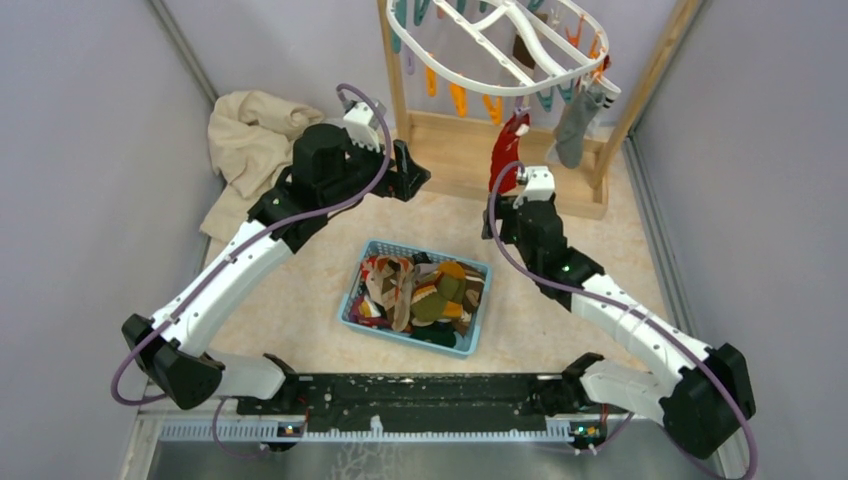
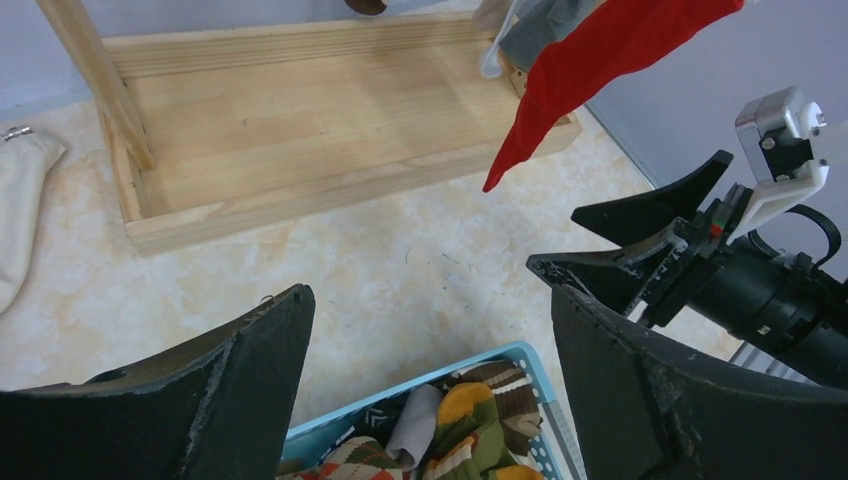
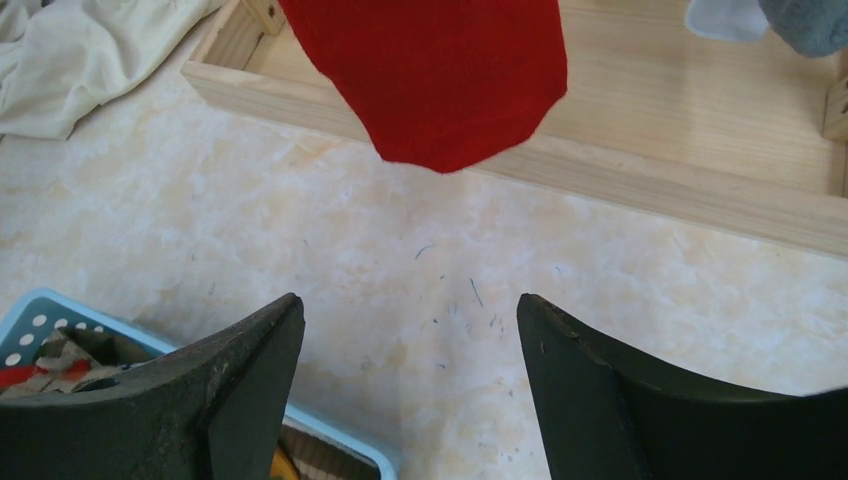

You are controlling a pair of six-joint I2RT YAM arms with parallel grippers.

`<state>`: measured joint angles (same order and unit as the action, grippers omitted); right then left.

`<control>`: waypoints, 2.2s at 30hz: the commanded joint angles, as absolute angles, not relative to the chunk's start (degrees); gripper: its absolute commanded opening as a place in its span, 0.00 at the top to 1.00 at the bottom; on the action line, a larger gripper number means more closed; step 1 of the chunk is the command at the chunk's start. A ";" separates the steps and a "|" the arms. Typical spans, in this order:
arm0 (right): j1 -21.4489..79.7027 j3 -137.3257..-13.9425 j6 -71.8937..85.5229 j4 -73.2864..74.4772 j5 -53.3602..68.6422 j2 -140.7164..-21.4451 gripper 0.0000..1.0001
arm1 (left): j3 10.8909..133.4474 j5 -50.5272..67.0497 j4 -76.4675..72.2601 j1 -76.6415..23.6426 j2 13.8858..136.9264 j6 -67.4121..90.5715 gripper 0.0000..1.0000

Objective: Remove the socks clipped to the hanger
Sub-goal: Place the sock in the bin, then adjust the hanger on the clothesline.

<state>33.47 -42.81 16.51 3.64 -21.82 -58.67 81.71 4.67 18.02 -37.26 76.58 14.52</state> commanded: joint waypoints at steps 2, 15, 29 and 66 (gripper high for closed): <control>33.13 -45.01 13.52 -7.79 -24.30 -62.84 0.21 | 80.80 4.06 16.77 -37.45 74.88 13.62 0.06; 33.13 -51.89 8.36 -16.64 -31.14 -75.34 0.26 | 81.90 4.01 17.24 -37.44 76.04 13.01 0.05; 33.13 -54.63 7.39 -15.65 -32.92 -77.67 0.67 | 81.96 3.32 18.13 -37.39 76.44 12.91 0.01; 50.18 -60.21 -9.63 -16.05 -37.00 -79.88 0.82 | 80.56 1.68 19.39 -37.40 75.66 12.95 0.01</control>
<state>49.47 -56.36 -10.39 -13.72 -36.18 -81.19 80.82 2.90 18.68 -37.26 77.03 13.45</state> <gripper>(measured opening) 0.091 0.988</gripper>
